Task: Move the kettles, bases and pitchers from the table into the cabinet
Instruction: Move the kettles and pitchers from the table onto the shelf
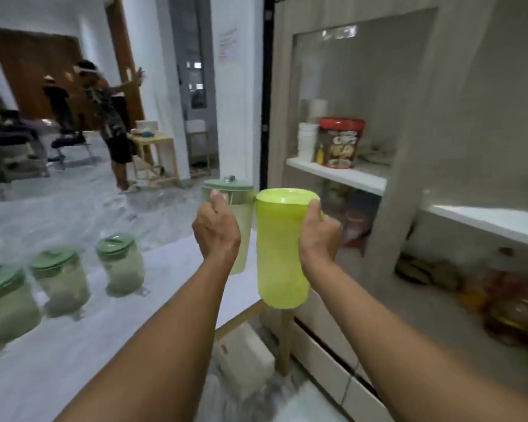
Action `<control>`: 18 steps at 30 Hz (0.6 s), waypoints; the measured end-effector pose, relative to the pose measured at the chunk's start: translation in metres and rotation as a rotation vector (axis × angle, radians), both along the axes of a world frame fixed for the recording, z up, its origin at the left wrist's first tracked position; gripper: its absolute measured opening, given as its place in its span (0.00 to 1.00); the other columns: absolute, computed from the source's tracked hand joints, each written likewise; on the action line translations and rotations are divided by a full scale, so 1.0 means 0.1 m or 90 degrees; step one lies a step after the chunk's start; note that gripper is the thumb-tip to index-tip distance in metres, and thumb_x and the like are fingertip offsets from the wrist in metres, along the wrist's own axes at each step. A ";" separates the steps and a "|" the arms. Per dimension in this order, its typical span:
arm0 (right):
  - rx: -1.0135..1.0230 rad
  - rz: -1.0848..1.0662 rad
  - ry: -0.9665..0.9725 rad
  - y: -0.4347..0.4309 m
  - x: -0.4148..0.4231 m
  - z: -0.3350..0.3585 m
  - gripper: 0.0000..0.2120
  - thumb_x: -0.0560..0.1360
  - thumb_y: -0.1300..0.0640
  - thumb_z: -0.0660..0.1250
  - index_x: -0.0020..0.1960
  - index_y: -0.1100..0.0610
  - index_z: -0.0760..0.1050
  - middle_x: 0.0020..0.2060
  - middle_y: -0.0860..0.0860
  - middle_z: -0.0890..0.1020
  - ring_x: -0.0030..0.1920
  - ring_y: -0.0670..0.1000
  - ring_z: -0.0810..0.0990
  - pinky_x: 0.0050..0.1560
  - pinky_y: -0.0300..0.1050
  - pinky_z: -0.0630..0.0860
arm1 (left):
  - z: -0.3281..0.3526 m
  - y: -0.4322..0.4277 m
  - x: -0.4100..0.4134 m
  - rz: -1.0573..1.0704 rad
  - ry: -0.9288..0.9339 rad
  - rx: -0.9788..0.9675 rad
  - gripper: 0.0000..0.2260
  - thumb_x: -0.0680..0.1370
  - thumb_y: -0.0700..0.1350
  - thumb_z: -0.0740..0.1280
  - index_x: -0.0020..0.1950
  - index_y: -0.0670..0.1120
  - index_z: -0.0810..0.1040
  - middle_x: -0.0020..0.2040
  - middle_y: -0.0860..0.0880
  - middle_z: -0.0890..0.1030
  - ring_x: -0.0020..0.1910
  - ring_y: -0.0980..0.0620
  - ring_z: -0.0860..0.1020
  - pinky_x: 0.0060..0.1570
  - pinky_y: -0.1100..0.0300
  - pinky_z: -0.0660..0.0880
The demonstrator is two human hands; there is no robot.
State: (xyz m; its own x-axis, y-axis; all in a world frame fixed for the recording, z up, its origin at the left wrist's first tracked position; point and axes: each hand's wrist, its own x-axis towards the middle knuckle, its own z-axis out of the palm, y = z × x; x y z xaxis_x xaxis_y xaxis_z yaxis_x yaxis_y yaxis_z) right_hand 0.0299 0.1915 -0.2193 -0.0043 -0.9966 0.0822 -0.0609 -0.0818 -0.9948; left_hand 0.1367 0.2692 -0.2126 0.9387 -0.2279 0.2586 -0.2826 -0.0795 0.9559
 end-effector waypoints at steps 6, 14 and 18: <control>-0.143 -0.302 0.012 -0.77 -1.79 0.88 0.26 0.80 0.43 0.57 0.35 0.62 0.74 0.42 0.64 0.81 0.46 0.64 0.80 0.40 0.49 0.66 | 0.81 -1.25 -1.67 -0.176 -0.044 -0.107 0.26 0.84 0.52 0.50 0.55 0.35 0.81 0.56 0.33 0.81 0.56 0.36 0.78 0.52 0.51 0.71; -0.208 -0.463 -0.038 -1.36 -3.26 1.54 0.23 0.80 0.45 0.57 0.35 0.61 0.68 0.36 0.55 0.75 0.41 0.58 0.74 0.41 0.48 0.66 | 1.45 -2.16 -3.12 -0.394 -0.089 -0.133 0.26 0.84 0.52 0.48 0.54 0.36 0.80 0.54 0.37 0.82 0.54 0.39 0.79 0.49 0.53 0.70; -0.214 -0.490 0.001 -1.83 -3.54 1.52 0.24 0.80 0.43 0.57 0.30 0.57 0.64 0.37 0.56 0.75 0.40 0.58 0.74 0.40 0.47 0.64 | 1.41 -2.68 -3.33 -0.444 -0.040 -0.099 0.26 0.85 0.54 0.47 0.62 0.37 0.77 0.62 0.36 0.78 0.61 0.39 0.76 0.56 0.52 0.69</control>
State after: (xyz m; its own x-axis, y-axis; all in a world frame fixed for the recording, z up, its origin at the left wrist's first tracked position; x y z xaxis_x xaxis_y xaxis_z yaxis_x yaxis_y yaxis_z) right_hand -0.3237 0.0082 -0.0672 -0.6725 -0.6380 0.3750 -0.2224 -0.3091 -0.9247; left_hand -0.1967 0.0010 -0.0713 0.5704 -0.7255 0.3851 -0.2723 0.2754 0.9220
